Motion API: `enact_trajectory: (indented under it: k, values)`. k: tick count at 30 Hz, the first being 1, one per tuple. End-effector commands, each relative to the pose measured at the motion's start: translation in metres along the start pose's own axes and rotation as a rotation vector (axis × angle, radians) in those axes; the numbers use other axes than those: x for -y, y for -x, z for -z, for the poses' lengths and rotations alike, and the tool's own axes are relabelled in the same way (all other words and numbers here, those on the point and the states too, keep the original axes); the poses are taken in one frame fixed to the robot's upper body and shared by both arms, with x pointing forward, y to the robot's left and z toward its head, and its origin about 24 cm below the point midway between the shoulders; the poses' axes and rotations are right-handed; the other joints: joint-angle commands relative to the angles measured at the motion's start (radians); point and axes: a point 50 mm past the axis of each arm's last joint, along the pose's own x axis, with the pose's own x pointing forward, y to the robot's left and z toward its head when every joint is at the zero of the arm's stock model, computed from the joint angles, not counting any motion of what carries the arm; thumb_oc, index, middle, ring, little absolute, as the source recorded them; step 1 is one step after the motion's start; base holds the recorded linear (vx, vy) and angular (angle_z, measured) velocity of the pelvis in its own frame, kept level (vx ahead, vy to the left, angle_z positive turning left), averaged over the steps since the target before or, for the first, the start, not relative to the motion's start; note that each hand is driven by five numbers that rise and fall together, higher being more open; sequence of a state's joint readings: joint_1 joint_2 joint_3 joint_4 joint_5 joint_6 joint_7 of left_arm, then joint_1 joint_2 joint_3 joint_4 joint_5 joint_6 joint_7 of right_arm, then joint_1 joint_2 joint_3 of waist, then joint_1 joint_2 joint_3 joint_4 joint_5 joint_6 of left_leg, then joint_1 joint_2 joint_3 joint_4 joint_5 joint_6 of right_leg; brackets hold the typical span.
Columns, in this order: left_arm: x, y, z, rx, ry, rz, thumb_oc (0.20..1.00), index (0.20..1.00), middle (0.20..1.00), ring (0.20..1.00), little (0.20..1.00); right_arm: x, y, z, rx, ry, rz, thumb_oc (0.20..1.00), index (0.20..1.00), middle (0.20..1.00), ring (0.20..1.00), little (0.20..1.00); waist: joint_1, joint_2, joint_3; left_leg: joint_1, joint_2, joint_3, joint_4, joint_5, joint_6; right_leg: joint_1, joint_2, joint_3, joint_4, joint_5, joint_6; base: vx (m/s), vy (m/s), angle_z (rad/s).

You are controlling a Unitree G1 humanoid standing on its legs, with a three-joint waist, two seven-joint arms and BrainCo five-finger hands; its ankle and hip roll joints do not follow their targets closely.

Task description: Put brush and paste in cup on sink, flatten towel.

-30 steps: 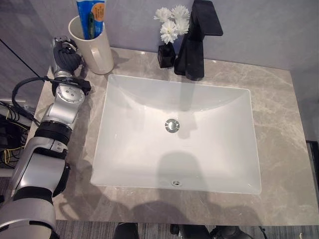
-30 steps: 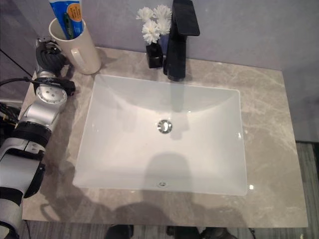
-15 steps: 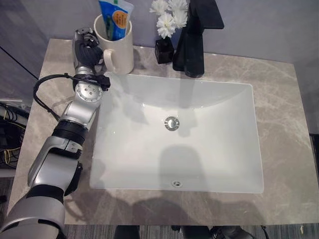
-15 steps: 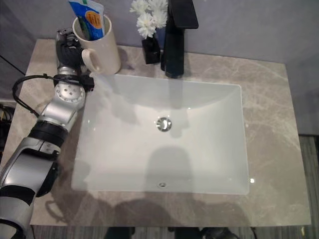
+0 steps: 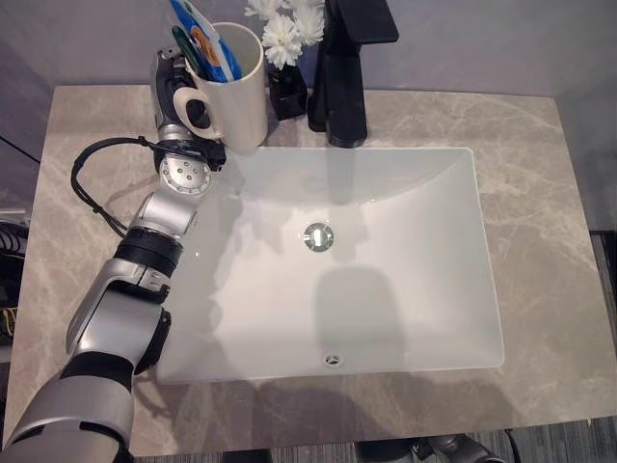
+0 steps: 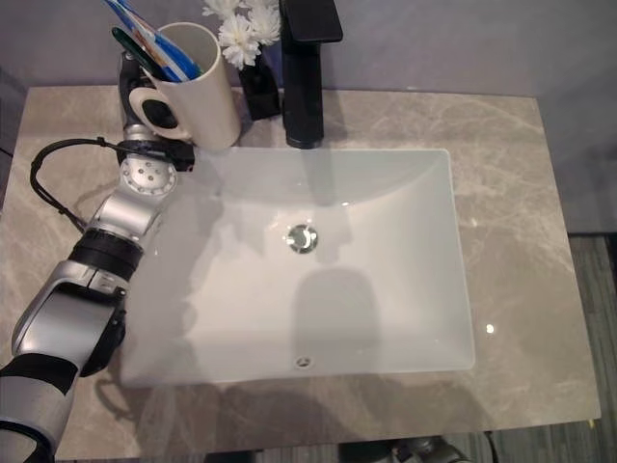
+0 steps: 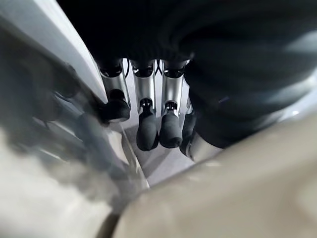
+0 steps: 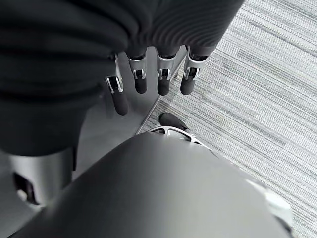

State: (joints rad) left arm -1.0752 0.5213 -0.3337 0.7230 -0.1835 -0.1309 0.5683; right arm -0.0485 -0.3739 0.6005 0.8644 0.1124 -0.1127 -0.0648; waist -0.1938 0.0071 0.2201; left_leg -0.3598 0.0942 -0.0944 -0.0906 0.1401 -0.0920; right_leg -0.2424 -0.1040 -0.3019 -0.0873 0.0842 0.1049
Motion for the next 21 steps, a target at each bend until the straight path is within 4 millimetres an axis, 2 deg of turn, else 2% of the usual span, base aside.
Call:
enact_trajectory:
  k: [1, 2, 6, 7, 13, 19, 21]
  values:
    - [-0.006, 0.004, 0.014, -0.049, 0.002, -0.100, 0.200, 0.200, 0.200, 0.200, 0.200, 0.025, -0.012, -0.103, 0.412, -0.092, 0.132, 1.000, 1.000, 1.000, 1.000, 1.000, 0.017, -0.009, 0.021, 0.241, 0.055, 0.086, 0.003, -0.103, -0.024, -0.117, -0.054, 0.043, 0.294, -0.019, 0.077, 0.00, 0.000, 0.00]
    - [-0.016, 0.009, 0.018, -0.029, -0.009, -0.169, 0.200, 0.200, 0.200, 0.200, 0.200, 0.024, -0.012, -0.099, 0.403, -0.089, 0.130, 1.000, 1.000, 1.000, 1.000, 1.000, 0.016, -0.020, 0.013, 0.259, 0.057, 0.086, 0.003, -0.110, -0.022, -0.109, -0.055, 0.045, 0.306, -0.021, 0.077, 0.00, 0.000, 0.00]
    - [-0.026, 0.013, 0.020, -0.003, -0.037, -0.223, 0.200, 0.200, 0.200, 0.200, 0.200, 0.022, -0.012, -0.096, 0.396, -0.086, 0.124, 1.000, 1.000, 1.000, 1.000, 1.000, 0.016, -0.032, 0.001, 0.280, 0.061, 0.089, 0.003, -0.118, -0.020, -0.094, -0.052, 0.053, 0.311, -0.021, 0.079, 0.00, 0.010, -0.10]
    - [-0.033, 0.016, 0.019, 0.033, -0.058, -0.257, 0.200, 0.200, 0.200, 0.200, 0.200, 0.020, -0.011, -0.096, 0.401, -0.080, 0.112, 1.000, 1.000, 1.000, 1.000, 1.000, 0.017, -0.043, -0.012, 0.293, 0.061, 0.093, 0.003, -0.126, -0.016, -0.085, -0.050, 0.058, 0.310, -0.018, 0.080, 0.00, 0.010, -0.17]
    - [-0.045, 0.032, 0.020, 0.090, -0.075, -0.341, 0.200, 0.200, 0.200, 0.200, 0.200, 0.013, -0.011, -0.092, 0.385, -0.057, 0.080, 1.000, 1.000, 1.000, 1.000, 1.000, 0.021, -0.065, -0.045, 0.338, 0.058, 0.117, 0.003, -0.155, 0.003, -0.068, -0.039, 0.091, 0.306, -0.008, 0.084, 0.00, 0.041, -0.13]
    - [-0.060, 0.062, 0.033, 0.102, -0.107, -0.417, 0.200, 0.200, 0.200, 0.200, 0.200, 0.009, -0.008, -0.079, 0.352, -0.024, 0.038, 1.000, 1.000, 1.000, 1.000, 1.000, 0.025, -0.084, -0.096, 0.424, 0.038, 0.179, 0.003, -0.201, 0.030, -0.030, -0.019, 0.162, 0.285, 0.005, 0.093, 0.02, 0.091, -0.34]
    - [-0.066, 0.074, 0.036, 0.117, -0.115, -0.443, 0.200, 0.200, 0.200, 0.200, 0.200, 0.010, -0.007, -0.069, 0.322, -0.027, 0.040, 1.000, 1.000, 1.000, 1.000, 1.000, 0.022, -0.087, -0.123, 0.456, 0.016, 0.207, 0.003, -0.220, 0.045, -0.013, -0.016, 0.193, 0.262, 0.021, 0.105, -0.01, 0.123, -0.28]
